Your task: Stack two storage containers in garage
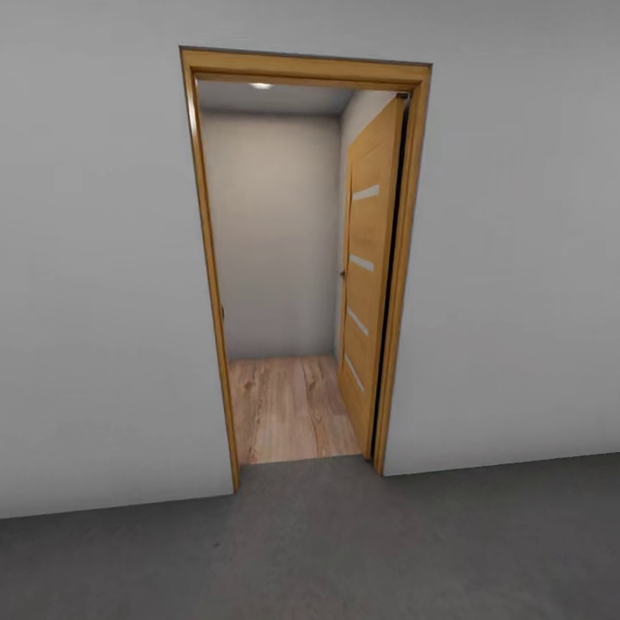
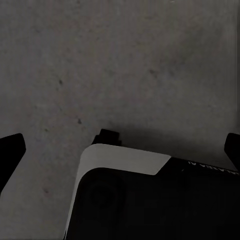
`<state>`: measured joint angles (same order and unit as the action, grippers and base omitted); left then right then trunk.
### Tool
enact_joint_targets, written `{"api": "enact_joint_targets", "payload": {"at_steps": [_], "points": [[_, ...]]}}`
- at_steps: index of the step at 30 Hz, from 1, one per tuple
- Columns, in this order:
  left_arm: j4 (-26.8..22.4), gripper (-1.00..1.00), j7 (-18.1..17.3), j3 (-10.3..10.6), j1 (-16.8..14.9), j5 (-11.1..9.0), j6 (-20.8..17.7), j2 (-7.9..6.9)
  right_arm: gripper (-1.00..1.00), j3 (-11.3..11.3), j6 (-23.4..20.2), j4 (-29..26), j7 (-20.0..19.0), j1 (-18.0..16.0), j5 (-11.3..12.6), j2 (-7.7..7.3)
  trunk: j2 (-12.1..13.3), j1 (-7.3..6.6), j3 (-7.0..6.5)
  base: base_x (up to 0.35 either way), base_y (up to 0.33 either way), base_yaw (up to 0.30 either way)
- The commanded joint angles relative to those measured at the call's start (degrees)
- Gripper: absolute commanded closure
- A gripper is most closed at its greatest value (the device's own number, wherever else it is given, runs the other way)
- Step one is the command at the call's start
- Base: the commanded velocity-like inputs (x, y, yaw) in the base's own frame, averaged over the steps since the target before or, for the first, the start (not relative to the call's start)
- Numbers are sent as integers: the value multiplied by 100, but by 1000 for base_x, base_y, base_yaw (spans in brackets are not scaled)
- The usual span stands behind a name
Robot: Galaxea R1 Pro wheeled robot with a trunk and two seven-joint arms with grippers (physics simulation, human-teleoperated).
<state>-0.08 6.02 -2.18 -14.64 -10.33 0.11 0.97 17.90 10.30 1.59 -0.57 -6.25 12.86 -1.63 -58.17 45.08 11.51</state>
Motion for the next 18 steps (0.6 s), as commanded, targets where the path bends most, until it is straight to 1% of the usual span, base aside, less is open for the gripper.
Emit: {"api": "enact_joint_targets", "payload": {"at_steps": [1, 5, 13, 18], "points": [[-1, -100, 13, -17, -4, -29, 0, 1, -100, 48, 33, 17, -6, -8, 53, 0, -4, 4, 7, 321, -5, 22], [-1, -100, 13, -18, -3, -30, -2, 0, -100, 47, 39, 17, -4, -8, 51, -3, -4, 4, 7, 322, -2, 138], [-1, -100, 13, -11, -3, -29, -3, 7, -100, 47, 37, 17, -6, -8, 50, -4, -4, 4, 7, 322, 0, 226], [-1, -100, 13, -11, -4, -29, -1, 8, -100, 52, 35, 17, -4, -8, 50, -4, -4, 4, 7, 322, -11, 74]]}}
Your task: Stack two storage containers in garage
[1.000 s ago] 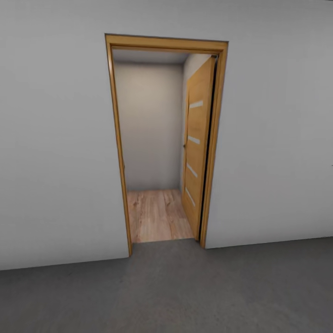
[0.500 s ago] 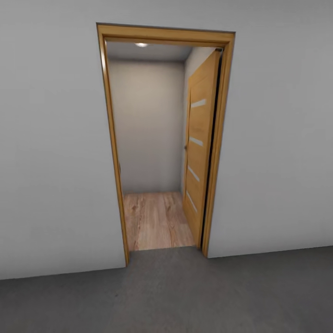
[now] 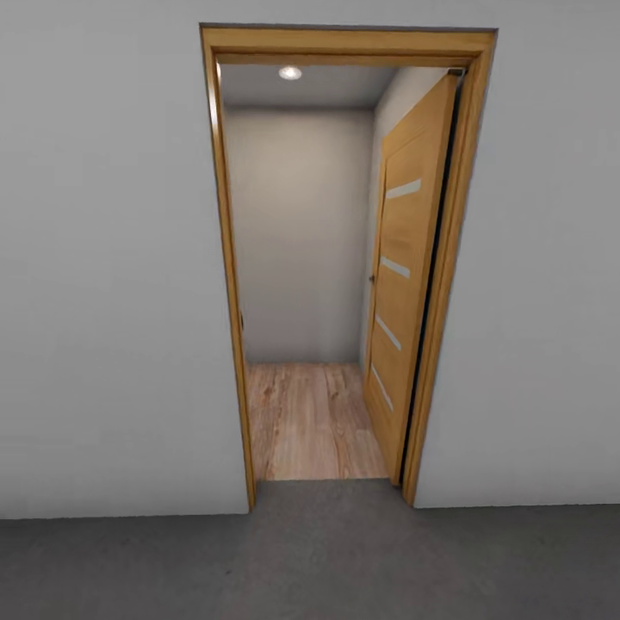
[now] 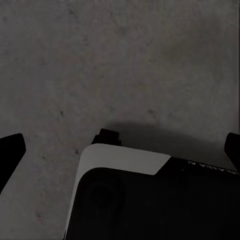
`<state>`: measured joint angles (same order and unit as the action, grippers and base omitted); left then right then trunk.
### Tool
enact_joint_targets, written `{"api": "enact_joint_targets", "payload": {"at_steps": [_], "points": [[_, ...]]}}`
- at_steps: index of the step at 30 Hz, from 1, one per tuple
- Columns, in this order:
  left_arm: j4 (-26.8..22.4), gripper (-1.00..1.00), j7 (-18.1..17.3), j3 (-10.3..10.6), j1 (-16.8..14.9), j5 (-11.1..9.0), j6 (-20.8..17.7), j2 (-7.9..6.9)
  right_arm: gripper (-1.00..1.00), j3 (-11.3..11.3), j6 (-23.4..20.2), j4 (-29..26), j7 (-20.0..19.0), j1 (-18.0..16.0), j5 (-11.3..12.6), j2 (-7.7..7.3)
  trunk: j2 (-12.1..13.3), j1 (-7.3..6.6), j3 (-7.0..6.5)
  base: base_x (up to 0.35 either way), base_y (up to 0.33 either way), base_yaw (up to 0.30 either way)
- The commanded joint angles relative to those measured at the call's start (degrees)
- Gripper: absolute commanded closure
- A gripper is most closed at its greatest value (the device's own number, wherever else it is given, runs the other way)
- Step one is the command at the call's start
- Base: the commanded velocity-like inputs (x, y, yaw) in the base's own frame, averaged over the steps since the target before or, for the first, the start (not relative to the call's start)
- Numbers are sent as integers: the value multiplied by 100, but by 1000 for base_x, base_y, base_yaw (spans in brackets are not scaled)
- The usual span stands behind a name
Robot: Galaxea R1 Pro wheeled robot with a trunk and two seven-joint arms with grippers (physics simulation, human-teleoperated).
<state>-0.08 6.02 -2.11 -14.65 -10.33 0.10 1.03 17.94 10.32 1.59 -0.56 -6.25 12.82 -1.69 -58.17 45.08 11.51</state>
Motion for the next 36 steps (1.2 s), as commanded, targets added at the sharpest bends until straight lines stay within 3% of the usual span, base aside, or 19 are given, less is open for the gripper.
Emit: {"api": "enact_joint_targets", "payload": {"at_steps": [1, 27, 36], "points": [[-1, -100, 14, -18, -5, -30, 2, 2, -100, 51, 32, 17, -6, -7, 54, 2, -4, 4, 8, 322, -72, 23], [-1, -100, 14, -21, -3, -41, 8, -7, -100, 74, 39, 17, -8, -7, 45, -8, -4, 4, 8, 312, -152, 5], [-1, -100, 14, -26, -3, -48, 2, -15, -100, 86, 41, 17, -6, -7, 45, -7, -4, 4, 8, 323, -12, 224]]}}
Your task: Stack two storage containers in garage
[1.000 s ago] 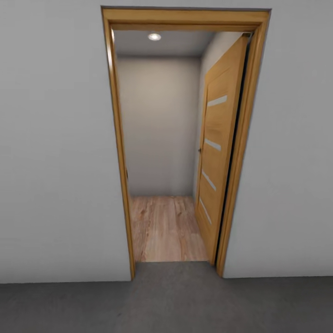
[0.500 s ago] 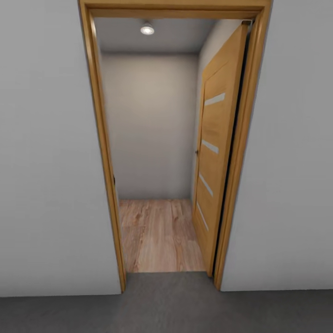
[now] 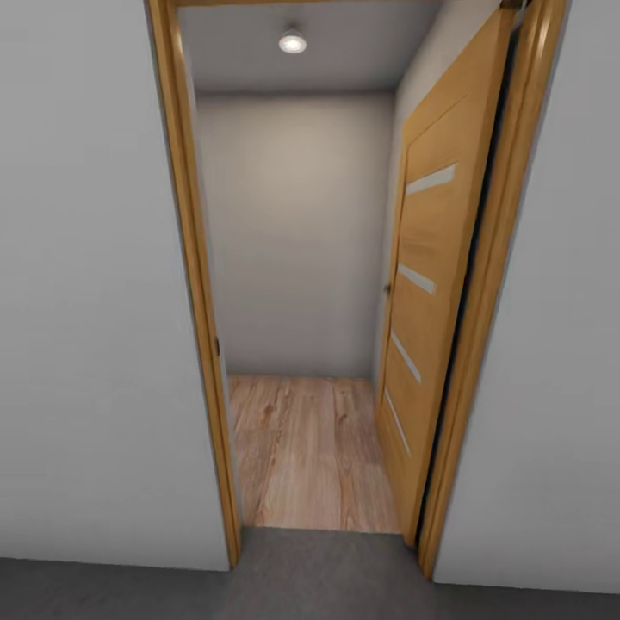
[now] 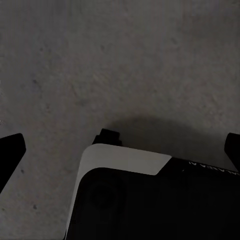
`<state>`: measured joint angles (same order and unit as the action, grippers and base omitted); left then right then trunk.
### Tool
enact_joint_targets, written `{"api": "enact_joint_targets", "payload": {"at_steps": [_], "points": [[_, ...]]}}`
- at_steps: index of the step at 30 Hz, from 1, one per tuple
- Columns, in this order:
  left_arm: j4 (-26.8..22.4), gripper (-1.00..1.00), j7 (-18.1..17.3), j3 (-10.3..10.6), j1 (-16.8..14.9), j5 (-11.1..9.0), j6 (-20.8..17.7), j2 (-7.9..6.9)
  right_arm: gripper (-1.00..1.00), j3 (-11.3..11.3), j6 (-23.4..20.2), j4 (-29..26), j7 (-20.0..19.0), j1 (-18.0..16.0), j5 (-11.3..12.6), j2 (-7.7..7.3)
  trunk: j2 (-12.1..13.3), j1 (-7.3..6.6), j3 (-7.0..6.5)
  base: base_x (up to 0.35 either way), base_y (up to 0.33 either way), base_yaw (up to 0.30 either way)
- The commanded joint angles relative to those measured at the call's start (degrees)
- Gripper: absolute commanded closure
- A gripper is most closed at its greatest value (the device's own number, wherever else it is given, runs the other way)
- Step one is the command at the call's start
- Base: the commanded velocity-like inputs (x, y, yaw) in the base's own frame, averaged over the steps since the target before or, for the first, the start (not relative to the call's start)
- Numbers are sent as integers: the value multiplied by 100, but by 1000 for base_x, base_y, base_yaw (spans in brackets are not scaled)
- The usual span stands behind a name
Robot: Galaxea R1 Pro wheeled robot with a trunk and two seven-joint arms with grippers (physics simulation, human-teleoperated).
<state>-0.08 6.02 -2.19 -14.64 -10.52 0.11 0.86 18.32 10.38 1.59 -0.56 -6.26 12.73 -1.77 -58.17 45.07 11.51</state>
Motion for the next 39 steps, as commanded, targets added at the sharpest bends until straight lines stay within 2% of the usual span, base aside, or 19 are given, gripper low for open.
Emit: {"api": "enact_joint_targets", "payload": {"at_steps": [1, 7, 24, 39], "points": [[-1, -100, 14, -19, -4, -29, 0, 2, -100, 49, 34, 17, -6, -7, 55, 1, -5, 4, 8, 325, -1, 265], [-1, -100, 14, -19, -4, -26, -2, 2, -100, 49, 34, 17, -6, -7, 60, -5, -5, 4, 8, 325, 0, 165], [-1, -100, 14, -13, -4, -21, 7, 2, -100, 49, 27, 17, -17, -7, 55, -16, -5, 4, 8, 325, -61, 6], [-1, -100, 14, -10, -4, -20, 78, 2, -100, 49, 34, 17, -6, -7, 62, -14, -5, 4, 8, 267, -168, 0]]}}
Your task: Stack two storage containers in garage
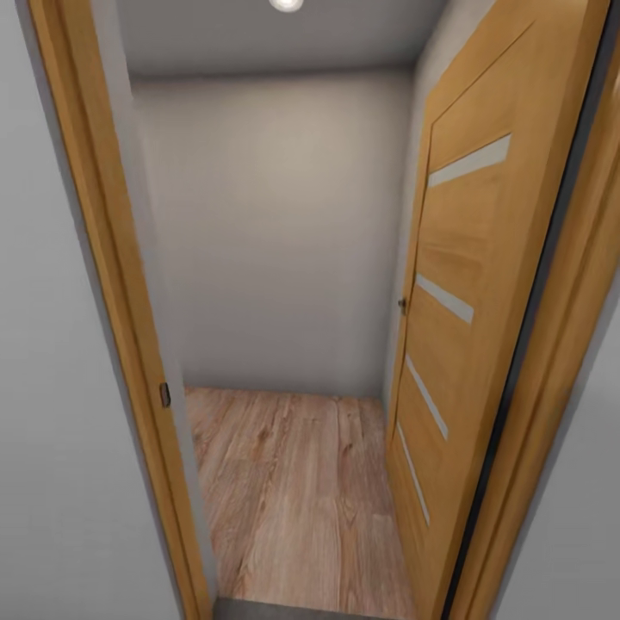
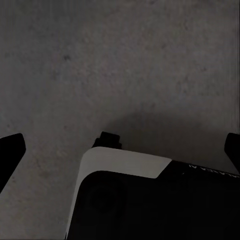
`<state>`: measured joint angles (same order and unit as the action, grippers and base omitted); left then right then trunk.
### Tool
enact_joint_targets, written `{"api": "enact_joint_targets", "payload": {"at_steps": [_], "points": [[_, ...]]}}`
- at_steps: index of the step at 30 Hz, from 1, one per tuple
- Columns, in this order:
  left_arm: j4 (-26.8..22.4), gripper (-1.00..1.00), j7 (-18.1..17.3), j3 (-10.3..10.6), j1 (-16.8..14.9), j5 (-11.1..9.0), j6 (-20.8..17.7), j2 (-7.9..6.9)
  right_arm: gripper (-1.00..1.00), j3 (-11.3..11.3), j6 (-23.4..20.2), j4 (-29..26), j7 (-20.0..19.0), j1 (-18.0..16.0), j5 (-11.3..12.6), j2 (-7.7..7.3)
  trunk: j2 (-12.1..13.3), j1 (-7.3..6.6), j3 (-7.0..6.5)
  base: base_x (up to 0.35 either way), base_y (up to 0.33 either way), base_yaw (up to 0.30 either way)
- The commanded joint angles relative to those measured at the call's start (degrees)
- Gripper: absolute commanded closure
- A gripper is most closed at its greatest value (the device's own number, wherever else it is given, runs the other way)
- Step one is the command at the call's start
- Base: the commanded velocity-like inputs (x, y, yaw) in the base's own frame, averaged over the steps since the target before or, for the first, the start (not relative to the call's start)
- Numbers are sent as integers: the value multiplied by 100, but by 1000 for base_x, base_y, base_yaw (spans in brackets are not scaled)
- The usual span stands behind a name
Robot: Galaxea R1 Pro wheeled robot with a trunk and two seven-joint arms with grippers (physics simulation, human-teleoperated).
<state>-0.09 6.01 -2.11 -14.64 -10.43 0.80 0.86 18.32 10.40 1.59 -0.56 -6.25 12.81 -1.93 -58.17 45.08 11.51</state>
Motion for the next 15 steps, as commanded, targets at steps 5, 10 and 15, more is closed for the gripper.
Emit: {"api": "enact_joint_targets", "payload": {"at_steps": [5, 10, 15], "points": [[0, -100, 15, -18, -4, -37, 15, 2, -100, 50, 32, 17, -6, -7, 47, 0, -5, 3, 8, 236, -181, 0], [0, -100, 15, -18, -4, -38, 16, 2, -100, 53, 32, 17, -6, -7, 46, 0, -5, 3, 8, 221, -158, 0], [1, -100, 14, -23, -4, -37, 21, 2, -100, 53, 36, 17, -6, -7, 46, 0, -5, 3, 8, 202, -133, 0]]}}
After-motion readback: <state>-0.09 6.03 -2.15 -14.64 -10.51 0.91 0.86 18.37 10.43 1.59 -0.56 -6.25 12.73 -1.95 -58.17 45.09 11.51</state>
